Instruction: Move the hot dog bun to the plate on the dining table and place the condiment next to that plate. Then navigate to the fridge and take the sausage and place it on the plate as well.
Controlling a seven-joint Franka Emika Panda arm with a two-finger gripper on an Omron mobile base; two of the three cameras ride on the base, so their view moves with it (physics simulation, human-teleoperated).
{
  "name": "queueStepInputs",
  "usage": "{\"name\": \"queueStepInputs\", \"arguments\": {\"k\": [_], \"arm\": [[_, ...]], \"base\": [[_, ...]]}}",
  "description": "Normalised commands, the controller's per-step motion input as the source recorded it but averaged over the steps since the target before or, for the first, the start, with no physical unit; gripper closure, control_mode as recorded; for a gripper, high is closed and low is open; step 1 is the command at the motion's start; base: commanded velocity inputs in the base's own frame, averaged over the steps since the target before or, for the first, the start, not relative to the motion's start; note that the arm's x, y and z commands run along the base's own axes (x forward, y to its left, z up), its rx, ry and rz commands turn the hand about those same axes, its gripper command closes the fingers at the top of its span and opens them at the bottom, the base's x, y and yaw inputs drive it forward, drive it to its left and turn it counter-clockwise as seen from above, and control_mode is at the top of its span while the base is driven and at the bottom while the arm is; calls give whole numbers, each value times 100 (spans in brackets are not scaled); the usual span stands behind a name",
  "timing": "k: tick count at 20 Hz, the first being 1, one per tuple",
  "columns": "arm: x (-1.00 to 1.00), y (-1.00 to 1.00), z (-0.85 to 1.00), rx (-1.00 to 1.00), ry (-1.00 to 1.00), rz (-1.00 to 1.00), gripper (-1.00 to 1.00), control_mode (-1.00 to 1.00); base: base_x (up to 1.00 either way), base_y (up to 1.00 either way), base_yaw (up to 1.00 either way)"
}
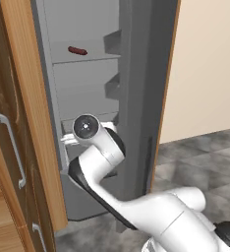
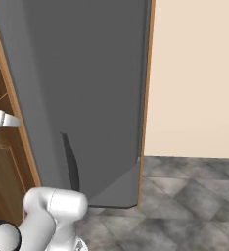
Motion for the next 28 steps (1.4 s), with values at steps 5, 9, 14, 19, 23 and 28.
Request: {"name": "queueStepInputs", "arguments": {"k": [5,9,14,19,23,28], "arm": [[93,20,0,-17,0,-12,-100,-100],[75,-4,0,-24,0,-24,-100,-100],[37,-27,0,-26,0,-31,-100,-100],[3,-66,0,-24,0,-33,-100,-100],[-9,-89,0,-22,0,-33,-100,-100],[-65,-100,0,-16,0,-27,-100,-100]], "base": [[0,0,0],[0,0,0],[0,0,0],[0,0,0],[0,0,0],[0,0,0]]}}
